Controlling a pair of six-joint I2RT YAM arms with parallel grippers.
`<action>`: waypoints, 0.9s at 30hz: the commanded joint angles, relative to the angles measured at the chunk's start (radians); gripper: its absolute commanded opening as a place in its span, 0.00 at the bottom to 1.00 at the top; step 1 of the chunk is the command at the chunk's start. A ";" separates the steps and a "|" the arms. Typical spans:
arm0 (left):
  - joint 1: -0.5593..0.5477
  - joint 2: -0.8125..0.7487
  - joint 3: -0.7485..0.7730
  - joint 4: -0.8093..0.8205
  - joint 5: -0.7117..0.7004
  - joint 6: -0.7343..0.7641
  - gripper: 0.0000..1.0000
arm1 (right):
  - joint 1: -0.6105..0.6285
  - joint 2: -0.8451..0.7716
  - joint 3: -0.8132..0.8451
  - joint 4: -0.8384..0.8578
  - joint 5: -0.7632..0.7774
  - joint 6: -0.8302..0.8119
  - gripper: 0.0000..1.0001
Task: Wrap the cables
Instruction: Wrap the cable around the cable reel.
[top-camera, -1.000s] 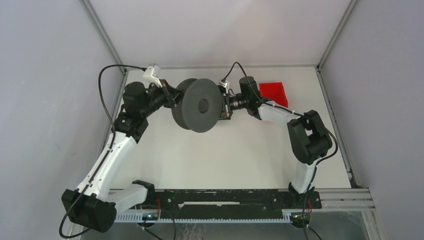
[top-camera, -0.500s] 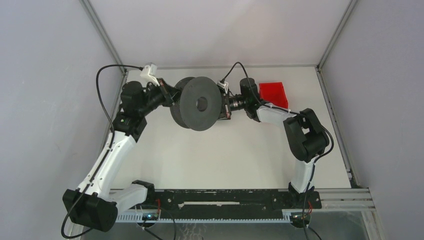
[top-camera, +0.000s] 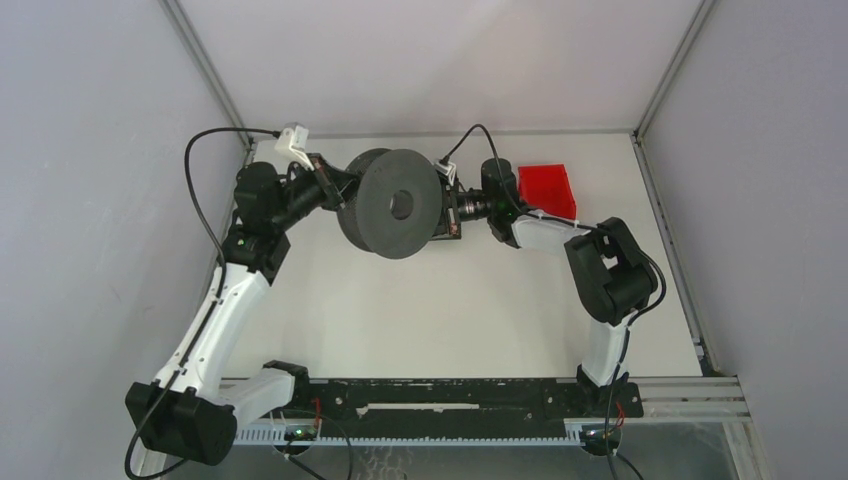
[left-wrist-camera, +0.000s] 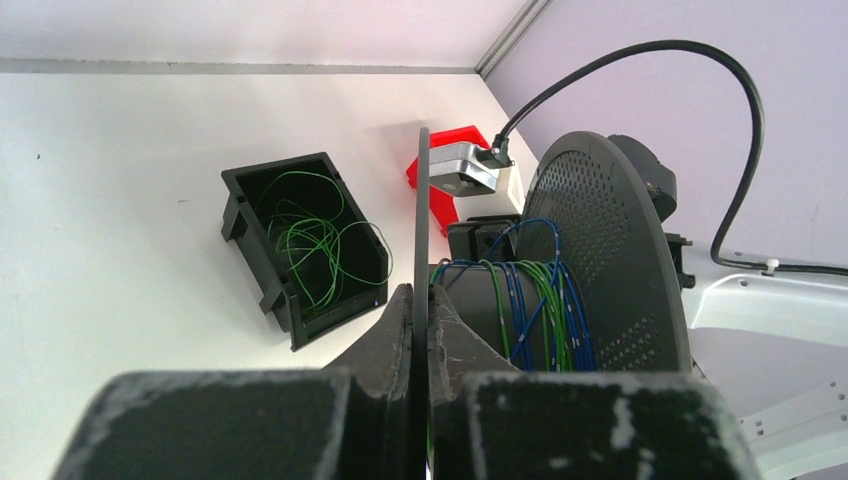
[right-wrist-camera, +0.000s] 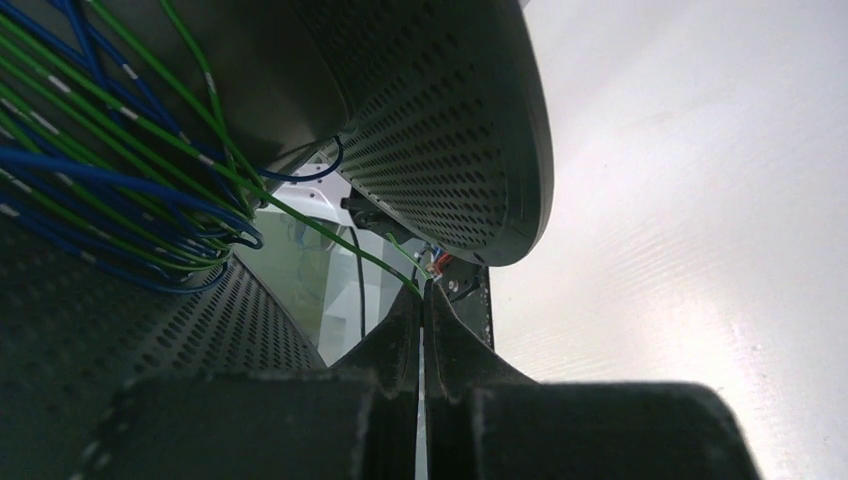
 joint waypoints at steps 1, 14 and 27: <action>-0.008 -0.012 -0.029 0.163 0.021 -0.059 0.00 | 0.063 -0.025 -0.016 0.220 0.018 0.127 0.00; 0.028 0.023 -0.012 0.122 -0.087 -0.176 0.00 | 0.060 0.056 -0.047 0.443 0.069 0.354 0.08; 0.028 0.038 -0.048 0.168 -0.069 -0.225 0.00 | 0.080 0.050 -0.071 0.509 0.172 0.453 0.18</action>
